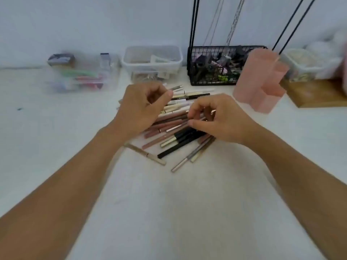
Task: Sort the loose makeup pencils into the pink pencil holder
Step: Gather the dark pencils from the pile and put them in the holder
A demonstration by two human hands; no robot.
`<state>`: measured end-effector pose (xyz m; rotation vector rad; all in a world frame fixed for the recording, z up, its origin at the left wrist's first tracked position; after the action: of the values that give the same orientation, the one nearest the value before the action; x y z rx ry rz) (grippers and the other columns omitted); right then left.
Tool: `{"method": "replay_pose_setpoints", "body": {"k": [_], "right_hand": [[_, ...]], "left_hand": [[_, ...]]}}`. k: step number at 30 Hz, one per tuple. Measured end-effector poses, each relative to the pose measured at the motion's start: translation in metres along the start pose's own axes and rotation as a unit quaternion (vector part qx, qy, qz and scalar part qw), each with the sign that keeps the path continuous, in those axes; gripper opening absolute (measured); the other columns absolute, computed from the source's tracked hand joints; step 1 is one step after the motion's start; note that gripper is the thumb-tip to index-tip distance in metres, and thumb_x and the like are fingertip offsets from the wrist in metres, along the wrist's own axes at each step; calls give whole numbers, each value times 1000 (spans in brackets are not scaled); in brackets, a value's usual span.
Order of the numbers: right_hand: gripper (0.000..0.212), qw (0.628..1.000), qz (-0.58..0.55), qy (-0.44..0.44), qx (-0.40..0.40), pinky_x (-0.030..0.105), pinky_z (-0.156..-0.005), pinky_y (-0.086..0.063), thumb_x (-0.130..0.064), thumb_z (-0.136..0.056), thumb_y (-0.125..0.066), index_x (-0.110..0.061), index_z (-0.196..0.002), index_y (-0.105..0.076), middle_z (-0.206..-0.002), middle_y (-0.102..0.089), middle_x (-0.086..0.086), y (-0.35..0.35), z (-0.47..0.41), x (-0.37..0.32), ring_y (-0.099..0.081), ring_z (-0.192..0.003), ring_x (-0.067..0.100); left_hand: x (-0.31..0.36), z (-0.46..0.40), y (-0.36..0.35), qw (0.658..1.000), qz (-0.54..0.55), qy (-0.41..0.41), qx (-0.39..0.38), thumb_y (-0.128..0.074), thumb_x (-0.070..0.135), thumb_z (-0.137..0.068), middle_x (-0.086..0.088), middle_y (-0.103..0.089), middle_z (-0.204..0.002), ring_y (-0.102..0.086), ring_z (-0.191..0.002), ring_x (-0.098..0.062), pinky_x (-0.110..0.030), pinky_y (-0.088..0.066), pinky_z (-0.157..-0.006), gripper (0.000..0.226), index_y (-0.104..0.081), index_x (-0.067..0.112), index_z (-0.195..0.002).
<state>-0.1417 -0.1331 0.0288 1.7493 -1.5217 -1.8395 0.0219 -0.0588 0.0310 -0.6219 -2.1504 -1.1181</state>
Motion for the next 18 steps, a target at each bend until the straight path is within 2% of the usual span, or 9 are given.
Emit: {"method": "replay_pose_setpoints", "body": {"k": [2, 5, 8, 10, 12, 13, 15, 18], "right_hand": [[11, 998, 43, -22, 42, 12, -57, -39, -18, -80, -78, -22, -87, -71, -72, -60, -18, 4, 21, -3, -50, -57, 3], [18, 988, 66, -52, 130, 11, -69, -43, -7, -82, -72, -19, -95, -68, -90, -63, -10, 11, 57, 8, -55, -70, 3], [27, 973, 59, -89, 206, 6, -73, -40, -3, -86, -64, -18, -109, -66, -107, -61, -5, 16, 82, 26, -57, -83, 12], [36, 973, 78, -94, 198, 9, -84, -41, 3, -87, -58, -16, -117, -64, -119, -59, 0, 14, 91, 34, -57, -97, 15], [45, 971, 112, -79, 195, 28, -104, -43, 11, -86, -51, -10, -125, -62, -131, -57, 8, 12, 91, 36, -55, -118, 24], [48, 970, 123, -80, 194, 35, -110, -39, 13, -86, -49, -8, -127, -61, -134, -57, 11, 12, 90, 40, -53, -124, 28], [48, 968, 139, -90, 187, 32, -112, -31, 10, -88, -48, -10, -130, -60, -135, -58, 12, 12, 86, 45, -50, -127, 30], [42, 968, 144, -129, 160, 31, -104, -36, -4, -94, -49, -22, -131, -59, -129, -61, 7, 14, 78, 59, -50, -121, 27]], "left_hand": [[10, 20, 18, 999, -10, -10, 46, -66, 32, -96, 8, -59, -61, -51, -56, -3, -16, -40, -58, 27, -67, 14, -76], [19, 56, 31, 996, -1, -13, 90, -67, 32, -94, 3, -61, -62, -54, -57, -14, -31, -45, -58, 23, -65, 16, -76], [19, 86, 24, 995, -2, -11, 99, -69, 29, -92, 6, -60, -63, -52, -57, -9, -29, -43, -57, 17, -65, 20, -77], [18, 98, 19, 996, -16, -4, 89, -72, 29, -89, 8, -61, -66, -53, -59, -7, -24, -40, -58, 13, -65, 24, -79], [16, 103, 20, 996, -26, 1, 81, -72, 31, -87, 8, -63, -68, -53, -59, -8, -27, -42, -57, 12, -65, 25, -79], [15, 104, 22, 997, -22, 1, 79, -72, 32, -87, 8, -63, -68, -52, -59, -9, -30, -44, -57, 12, -65, 26, -79], [14, 103, 25, 996, -14, -1, 83, -72, 30, -87, 8, -62, -67, -50, -56, -9, -33, -44, -57, 12, -64, 26, -78], [12, 103, 23, 996, -21, 4, 86, -74, 26, -88, 8, -61, -65, -51, -56, -14, -32, -43, -56, 14, -64, 27, -77]]}}
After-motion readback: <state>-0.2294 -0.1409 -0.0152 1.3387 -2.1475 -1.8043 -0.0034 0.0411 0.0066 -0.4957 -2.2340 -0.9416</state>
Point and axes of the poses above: each hand's wrist, its own z-axis away from the middle knuckle, its own y-axis out of the back of the hand, x = y × z, the point moved 7 cm from there along -z, towards the middle knuckle
